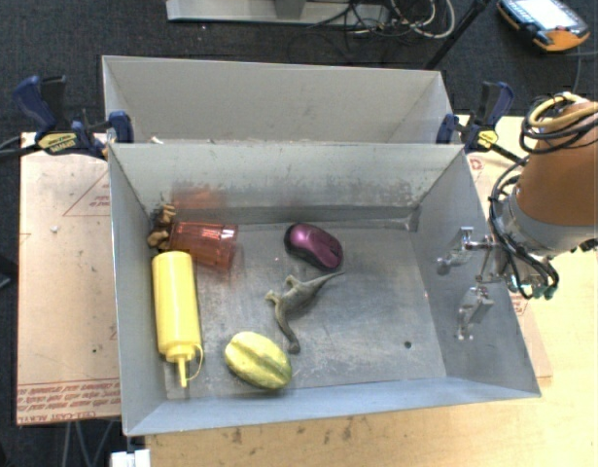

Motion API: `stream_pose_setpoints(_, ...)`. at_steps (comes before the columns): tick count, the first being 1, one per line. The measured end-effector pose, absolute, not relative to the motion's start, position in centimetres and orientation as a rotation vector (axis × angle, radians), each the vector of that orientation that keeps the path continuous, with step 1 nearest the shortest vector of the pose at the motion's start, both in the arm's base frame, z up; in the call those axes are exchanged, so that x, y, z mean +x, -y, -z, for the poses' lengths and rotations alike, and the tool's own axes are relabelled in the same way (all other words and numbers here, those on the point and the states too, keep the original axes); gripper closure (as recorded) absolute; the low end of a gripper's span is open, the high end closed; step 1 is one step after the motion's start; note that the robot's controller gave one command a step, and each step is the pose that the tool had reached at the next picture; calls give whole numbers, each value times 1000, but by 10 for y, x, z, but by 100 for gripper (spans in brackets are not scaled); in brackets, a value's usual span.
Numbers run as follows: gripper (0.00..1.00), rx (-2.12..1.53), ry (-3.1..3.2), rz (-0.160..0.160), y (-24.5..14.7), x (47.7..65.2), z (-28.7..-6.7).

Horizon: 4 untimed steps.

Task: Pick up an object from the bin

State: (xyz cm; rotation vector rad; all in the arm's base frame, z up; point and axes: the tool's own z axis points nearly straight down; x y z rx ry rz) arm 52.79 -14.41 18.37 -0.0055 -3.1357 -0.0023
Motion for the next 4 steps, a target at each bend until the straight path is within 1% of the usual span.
stream_pose_setpoints(1, 0, 0, 3143, 0, 144, 530, -187)
stream_pose_setpoints(2, 0, 6, 3156, -6, 125, 575, -150)
stream_pose_setpoints(3, 0, 58, 3140, 4, 112, 597, -114)
stream_pose_setpoints(4, 100, 62, 3145, 1, 77, 649, -80)
